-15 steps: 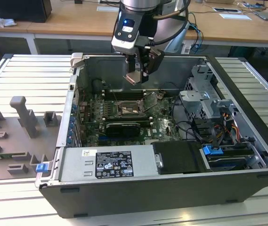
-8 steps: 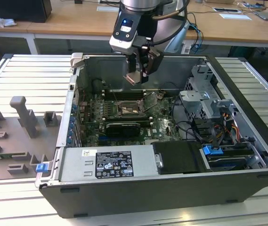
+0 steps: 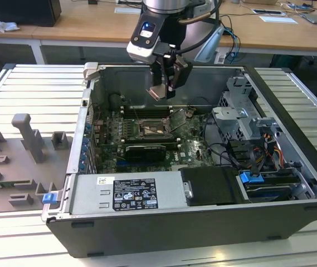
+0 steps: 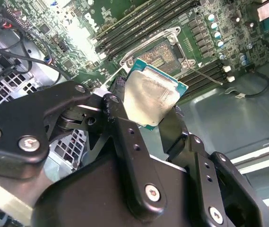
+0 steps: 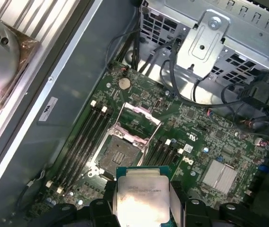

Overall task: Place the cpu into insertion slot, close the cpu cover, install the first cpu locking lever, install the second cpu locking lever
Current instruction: 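Place the cpu into insertion slot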

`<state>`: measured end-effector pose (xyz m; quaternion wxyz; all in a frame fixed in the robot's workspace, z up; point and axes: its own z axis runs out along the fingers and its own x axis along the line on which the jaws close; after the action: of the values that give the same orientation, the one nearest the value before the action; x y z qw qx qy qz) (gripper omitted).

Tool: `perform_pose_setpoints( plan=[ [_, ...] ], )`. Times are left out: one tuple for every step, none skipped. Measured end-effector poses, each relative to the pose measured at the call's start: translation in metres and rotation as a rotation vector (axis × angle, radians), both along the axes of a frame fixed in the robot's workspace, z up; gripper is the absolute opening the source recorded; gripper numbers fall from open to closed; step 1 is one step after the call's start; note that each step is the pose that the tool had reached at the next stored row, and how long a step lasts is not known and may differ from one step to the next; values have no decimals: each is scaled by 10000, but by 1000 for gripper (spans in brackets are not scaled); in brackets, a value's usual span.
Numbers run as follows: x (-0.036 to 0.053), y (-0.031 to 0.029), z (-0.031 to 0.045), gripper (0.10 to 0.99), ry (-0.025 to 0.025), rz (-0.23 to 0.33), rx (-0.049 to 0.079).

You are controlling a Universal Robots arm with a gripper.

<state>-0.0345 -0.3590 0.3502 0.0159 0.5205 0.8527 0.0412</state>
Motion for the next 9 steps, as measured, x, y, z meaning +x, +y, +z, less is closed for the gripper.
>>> perform_pose_setpoints(
  plan=[
    [0, 0, -1, 533, 0, -78, 0],
    [0, 0, -2, 533, 0, -231, 0],
    [0, 0, -5, 533, 0, -373, 0],
    [0, 0, -6, 533, 0, -494, -1],
    [0, 0, -8, 533, 0, -596, -1],
    [0, 0, -11, 533, 0, -761, -1],
    [0, 0, -13, 533, 0, -879, -2],
    [0, 0, -16, 533, 0, -1001, -2],
    [0, 0, -27, 533, 1, -1194, -2]
  ],
)
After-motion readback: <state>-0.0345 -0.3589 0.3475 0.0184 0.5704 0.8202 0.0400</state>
